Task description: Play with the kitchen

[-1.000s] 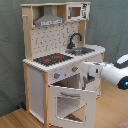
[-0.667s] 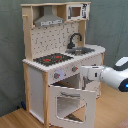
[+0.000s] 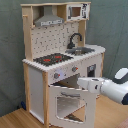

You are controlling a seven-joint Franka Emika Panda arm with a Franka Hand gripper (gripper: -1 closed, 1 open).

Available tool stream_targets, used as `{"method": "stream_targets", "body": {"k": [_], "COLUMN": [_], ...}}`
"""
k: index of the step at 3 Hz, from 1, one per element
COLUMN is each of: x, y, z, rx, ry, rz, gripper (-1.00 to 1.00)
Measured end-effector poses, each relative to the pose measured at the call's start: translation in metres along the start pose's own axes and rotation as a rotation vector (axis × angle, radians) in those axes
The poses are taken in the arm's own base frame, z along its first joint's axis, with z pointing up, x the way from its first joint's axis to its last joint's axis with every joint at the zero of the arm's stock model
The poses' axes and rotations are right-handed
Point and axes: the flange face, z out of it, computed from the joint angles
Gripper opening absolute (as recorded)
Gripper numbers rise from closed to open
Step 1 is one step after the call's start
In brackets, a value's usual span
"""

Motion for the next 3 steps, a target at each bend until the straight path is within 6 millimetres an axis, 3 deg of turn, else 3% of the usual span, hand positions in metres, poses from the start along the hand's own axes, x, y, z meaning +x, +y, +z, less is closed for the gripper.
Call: {"method": "stream_targets", "body": {"k": [2, 3], "x": [0.053, 0.071], "y": [-0.06, -0.075], "z": [-0.007, -0.004], "rx": [-0.141, -0.161], "ry": [0.0, 0.048], "rz": [-0.084, -0.057], "gripper": [1.0, 1.0]}}
